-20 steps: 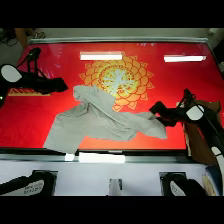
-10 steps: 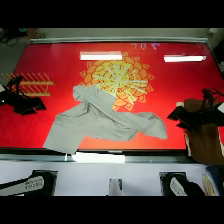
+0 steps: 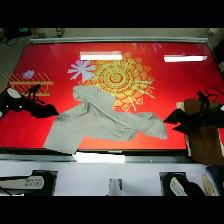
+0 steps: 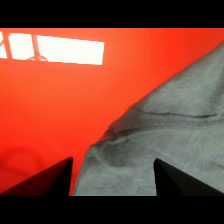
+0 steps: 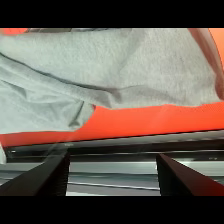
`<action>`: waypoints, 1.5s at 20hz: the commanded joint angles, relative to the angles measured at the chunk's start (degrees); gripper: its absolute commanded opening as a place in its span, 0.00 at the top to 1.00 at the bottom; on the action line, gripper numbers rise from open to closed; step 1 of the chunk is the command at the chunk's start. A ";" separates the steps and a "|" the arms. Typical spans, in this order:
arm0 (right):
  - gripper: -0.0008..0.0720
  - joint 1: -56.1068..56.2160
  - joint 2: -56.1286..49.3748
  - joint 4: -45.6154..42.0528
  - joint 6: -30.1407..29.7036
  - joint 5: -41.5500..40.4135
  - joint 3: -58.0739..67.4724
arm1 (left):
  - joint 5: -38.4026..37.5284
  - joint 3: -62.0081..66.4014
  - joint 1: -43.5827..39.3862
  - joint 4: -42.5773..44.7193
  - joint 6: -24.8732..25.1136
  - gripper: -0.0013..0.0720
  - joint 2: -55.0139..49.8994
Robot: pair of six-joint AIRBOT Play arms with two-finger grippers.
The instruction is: Fold the shirts.
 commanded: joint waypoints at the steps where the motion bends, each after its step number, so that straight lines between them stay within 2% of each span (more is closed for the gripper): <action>1: 0.22 -0.04 -0.04 1.49 0.66 0.44 0.04 | 2.86 -0.20 -1.25 -0.81 3.54 0.16 -2.23; 3: 0.19 -0.04 -0.04 1.62 0.63 2.73 0.04 | 3.52 -0.20 -2.40 -1.95 5.60 0.17 -3.10; 4: 0.12 -0.04 -0.02 1.62 0.61 3.89 0.04 | 3.28 -0.22 -3.02 -2.84 6.27 0.17 -3.58; 5: 0.12 -0.04 -0.02 1.62 0.63 4.61 -0.02 | 2.99 -0.22 -3.76 -2.89 6.29 0.29 -4.13; 6: 0.12 -0.04 -0.02 1.62 0.63 4.96 -0.35 | 2.99 -0.22 -4.28 -2.91 6.27 0.45 -4.50; 7: 0.12 -0.02 -0.02 1.62 0.63 5.03 -1.05 | 2.99 -0.20 -4.66 -2.91 6.27 0.49 -4.61; 9: 0.12 2.89 -0.02 0.31 0.81 4.96 -3.54 | 1.84 -0.15 -4.48 -2.89 6.27 0.92 -4.44; 11: 0.11 10.73 -0.02 0.04 1.53 2.32 -7.04 | -0.94 -0.15 -3.87 -2.71 6.27 0.92 -4.20; 13: 0.05 18.91 -0.07 -0.02 4.66 -6.56 -10.43 | -3.91 -0.15 -2.99 -2.75 6.23 0.93 -3.50; 15: 0.06 23.21 -1.53 1.27 8.50 -14.49 -13.16 | -6.29 -0.15 -2.29 -2.80 6.03 0.93 -2.08; 19: 0.07 27.21 -9.68 8.50 6.23 -23.21 -14.05 | -7.72 -0.20 -2.12 -4.57 4.70 0.92 2.10; 22: 0.07 30.93 -16.15 10.58 5.97 -27.82 -14.05 | -8.28 -0.20 -2.14 -5.92 1.66 0.92 4.83; 26: 0.09 35.71 -19.76 15.41 4.11 -34.42 -14.05 | -10.71 -0.20 -2.14 -8.57 0.00 0.93 8.33; 27: 0.11 36.15 -19.78 15.54 4.72 -36.13 -14.03 | -10.71 -0.20 -2.14 -8.57 0.00 0.93 9.62; 29: 0.37 36.15 -19.80 15.37 8.20 -38.49 -14.05 | -10.73 -0.20 -2.14 -8.55 -0.81 0.93 12.22; 30: 0.43 36.15 -19.80 15.47 9.33 -39.36 -14.03 | -10.73 -0.20 -2.14 -8.83 -0.87 0.93 13.53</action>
